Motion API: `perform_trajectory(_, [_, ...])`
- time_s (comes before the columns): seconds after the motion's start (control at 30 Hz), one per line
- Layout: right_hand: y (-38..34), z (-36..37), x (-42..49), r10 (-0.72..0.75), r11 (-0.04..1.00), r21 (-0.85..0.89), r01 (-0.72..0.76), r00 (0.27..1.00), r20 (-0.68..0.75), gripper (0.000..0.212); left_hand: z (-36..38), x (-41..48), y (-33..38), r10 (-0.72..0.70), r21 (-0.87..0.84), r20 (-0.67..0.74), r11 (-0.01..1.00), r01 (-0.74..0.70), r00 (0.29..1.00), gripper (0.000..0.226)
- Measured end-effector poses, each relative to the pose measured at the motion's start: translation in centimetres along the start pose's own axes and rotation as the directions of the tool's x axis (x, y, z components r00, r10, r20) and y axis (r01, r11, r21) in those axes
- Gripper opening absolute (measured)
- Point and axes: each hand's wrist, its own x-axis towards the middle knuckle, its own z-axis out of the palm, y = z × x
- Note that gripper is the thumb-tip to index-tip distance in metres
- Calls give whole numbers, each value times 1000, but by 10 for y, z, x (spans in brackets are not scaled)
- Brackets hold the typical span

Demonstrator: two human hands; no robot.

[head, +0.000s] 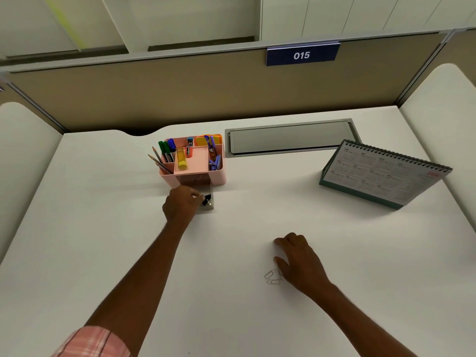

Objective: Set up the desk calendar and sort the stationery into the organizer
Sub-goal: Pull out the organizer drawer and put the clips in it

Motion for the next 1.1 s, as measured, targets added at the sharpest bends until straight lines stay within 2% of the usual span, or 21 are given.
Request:
perform_trajectory(0.07, [-1, 0, -1, 2, 1000, -1, -2, 1000, -2, 41, -2, -12, 0, -19, -133, -48, 991, 13, 999, 15])
perform_trajectory(0.13, [-2, -1, -1, 5, 1000, 8, -5, 1000, -10, 40, -3, -30, 0, -118, -357, -76, 930, 84, 990, 19])
perform_trajectory(0.17, [-3, 0, -1, 5, 1000, 16, -5, 1000, -17, 40, -2, -40, 0, -203, -496, -45, 854, 155, 978, 22])
perform_trajectory(0.2, [-5, 0, -1, 2, 1000, 25, -1, 1000, -24, 41, 0, -49, 0, -294, -629, 31, 737, 247, 955, 24])
perform_trajectory(0.27, [-8, 2, 0, -21, 999, 41, 23, 999, -47, 44, 5, -64, -2, -398, -773, 262, 459, 438, 879, 24])
perform_trajectory(0.33, [-12, 4, 2, -58, 998, 34, 61, 996, -70, 47, 9, -73, -5, -389, -800, 443, 235, 552, 808, 23])
perform_trajectory(0.43, [-16, 9, 6, -94, 995, -21, 93, 994, -56, 53, 12, -73, -7, -336, -825, 520, 41, 564, 785, 27])
perform_trajectory(0.63, [-10, 17, 4, -123, 990, -77, 121, 992, -33, 52, 10, -63, 0, -243, -829, 559, -173, 532, 793, 62])
perform_trajectory(0.73, [-6, 16, 4, -142, 988, -68, 138, 989, -46, 50, 7, -59, 2, -151, -798, 576, -317, 513, 803, 75])
perform_trajectory(0.83, [-4, 18, 4, -146, 988, -64, 142, 987, -61, 48, 4, -55, 7, -99, -765, 578, -411, 496, 810, 84])
perform_trajectory(0.93, [-3, 20, 2, -139, 989, -53, 135, 987, -79, 48, 0, -52, 15, -80, -742, 588, -450, 498, 805, 90])
perform_trajectory(1.1, [0, 25, 0, -148, 989, -30, 146, 982, -114, 47, -5, -43, 23, -44, -734, 584, -455, 504, 810, 95])
